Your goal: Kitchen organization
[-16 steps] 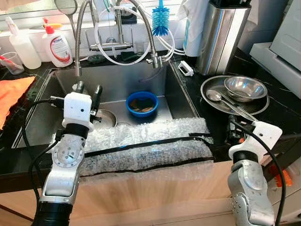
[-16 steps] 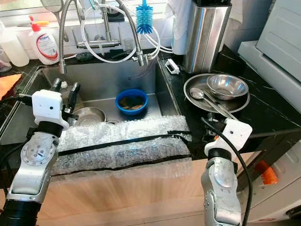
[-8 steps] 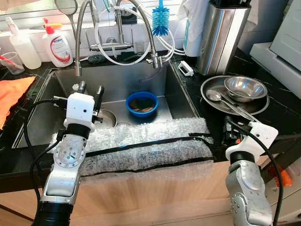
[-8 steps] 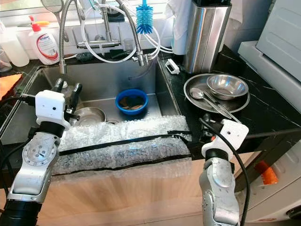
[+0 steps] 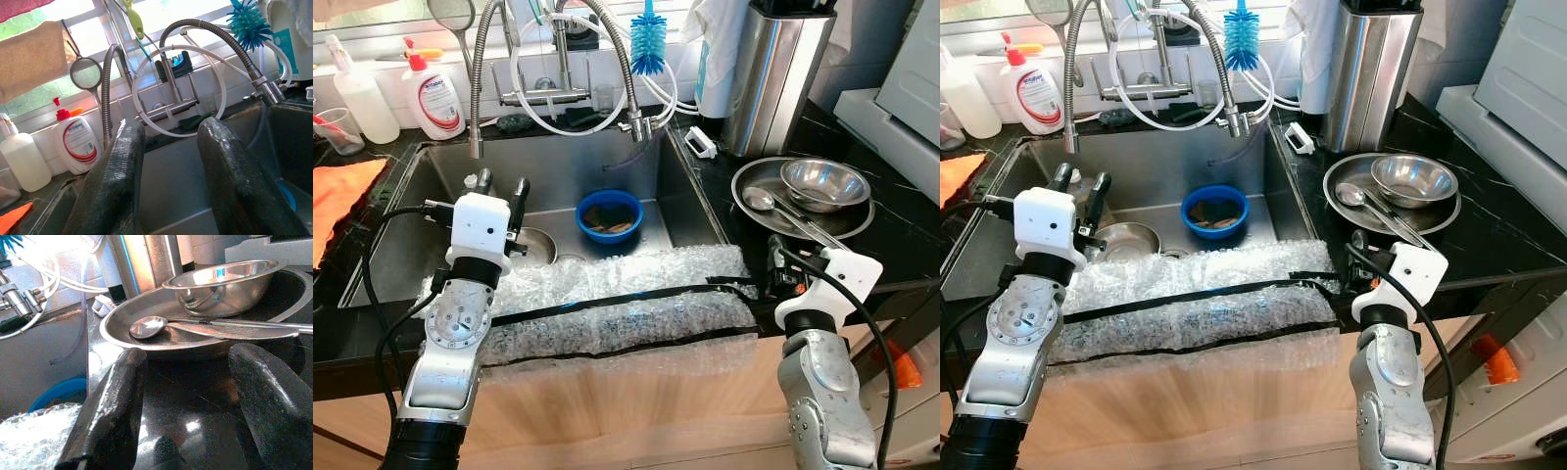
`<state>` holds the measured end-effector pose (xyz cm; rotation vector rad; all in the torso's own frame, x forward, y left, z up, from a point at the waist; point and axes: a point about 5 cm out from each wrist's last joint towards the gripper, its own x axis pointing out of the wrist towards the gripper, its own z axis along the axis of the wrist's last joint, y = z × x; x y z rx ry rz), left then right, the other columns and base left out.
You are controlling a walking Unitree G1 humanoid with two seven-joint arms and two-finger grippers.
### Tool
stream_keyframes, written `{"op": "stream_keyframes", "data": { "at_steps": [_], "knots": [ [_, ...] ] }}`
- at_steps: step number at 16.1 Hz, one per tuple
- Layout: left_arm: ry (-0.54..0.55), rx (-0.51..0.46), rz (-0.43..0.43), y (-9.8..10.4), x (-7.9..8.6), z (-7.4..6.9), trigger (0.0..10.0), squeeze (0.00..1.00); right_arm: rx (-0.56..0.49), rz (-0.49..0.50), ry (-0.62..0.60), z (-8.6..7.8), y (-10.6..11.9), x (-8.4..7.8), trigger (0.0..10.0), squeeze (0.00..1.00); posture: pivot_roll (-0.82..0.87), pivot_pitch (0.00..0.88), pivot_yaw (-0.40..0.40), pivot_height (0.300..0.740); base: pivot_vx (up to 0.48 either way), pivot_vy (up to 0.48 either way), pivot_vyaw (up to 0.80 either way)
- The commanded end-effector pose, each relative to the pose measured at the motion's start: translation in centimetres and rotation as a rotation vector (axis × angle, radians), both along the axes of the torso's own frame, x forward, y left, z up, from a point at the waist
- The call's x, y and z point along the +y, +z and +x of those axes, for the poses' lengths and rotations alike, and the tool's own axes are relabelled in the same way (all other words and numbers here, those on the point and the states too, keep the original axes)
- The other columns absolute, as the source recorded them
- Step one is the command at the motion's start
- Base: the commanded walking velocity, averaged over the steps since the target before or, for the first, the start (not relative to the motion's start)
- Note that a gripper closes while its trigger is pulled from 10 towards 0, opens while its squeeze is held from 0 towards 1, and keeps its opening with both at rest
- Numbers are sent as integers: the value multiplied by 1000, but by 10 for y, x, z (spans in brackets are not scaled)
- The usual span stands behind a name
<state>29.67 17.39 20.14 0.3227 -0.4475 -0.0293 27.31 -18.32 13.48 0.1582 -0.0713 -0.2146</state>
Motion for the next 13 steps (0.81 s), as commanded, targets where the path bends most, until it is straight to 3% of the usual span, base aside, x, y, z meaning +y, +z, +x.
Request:
{"op": "stream_keyframes", "data": {
  "at_steps": [1, 13],
  "knots": [
    [6, -24, 7, 5, 0, 0, 10000, 0, -26, -1, 3, 1, 6, 1, 10000, 0, -70, 0, 13, 740, 0, 0, 0],
    [5, -26, 9, 5, 0, 1, 10000, 0, -9, 3, -70, 2, 4, -10, 10000, 0, -71, 0, 13, 740, 0, 0, 0]
  ]
}}
